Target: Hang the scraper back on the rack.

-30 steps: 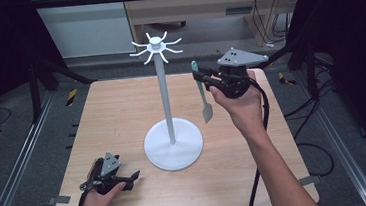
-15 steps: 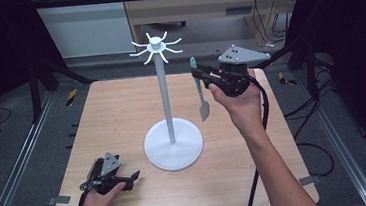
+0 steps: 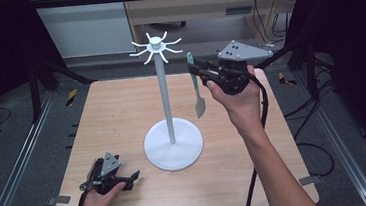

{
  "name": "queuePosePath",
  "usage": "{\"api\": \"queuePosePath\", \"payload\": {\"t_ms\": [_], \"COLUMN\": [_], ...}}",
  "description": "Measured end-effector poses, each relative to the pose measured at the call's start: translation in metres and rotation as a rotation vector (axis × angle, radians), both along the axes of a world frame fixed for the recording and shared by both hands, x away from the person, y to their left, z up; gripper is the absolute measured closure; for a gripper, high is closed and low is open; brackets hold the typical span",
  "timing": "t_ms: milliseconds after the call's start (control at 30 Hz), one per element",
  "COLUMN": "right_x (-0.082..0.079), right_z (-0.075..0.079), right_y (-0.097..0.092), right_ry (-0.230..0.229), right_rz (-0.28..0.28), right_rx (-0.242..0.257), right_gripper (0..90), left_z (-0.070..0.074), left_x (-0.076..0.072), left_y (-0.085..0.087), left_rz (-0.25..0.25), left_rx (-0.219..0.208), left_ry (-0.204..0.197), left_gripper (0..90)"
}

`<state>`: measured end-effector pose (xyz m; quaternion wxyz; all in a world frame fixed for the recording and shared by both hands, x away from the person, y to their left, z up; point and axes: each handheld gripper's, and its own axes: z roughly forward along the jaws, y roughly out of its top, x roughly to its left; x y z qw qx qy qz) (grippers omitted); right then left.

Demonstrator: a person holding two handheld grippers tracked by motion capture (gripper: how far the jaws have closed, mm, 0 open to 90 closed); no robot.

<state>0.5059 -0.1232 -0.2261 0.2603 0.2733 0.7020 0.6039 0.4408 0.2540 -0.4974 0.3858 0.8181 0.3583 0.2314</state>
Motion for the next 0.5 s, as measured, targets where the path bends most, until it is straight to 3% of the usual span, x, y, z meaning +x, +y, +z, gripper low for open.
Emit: {"api": "queuePosePath", "payload": {"t_ms": [500], "right_x": [-0.015], "right_z": [0.017], "right_y": [0.003], "right_ry": [-0.057], "right_rz": [0.033], "right_rx": [0.020], "right_gripper": [74.7], "left_z": [0.000], "left_x": [0.000], "left_y": [0.000], "left_rz": [0.000], "left_rx": [0.000], "left_ry": [0.000], "left_gripper": [4.6]}}
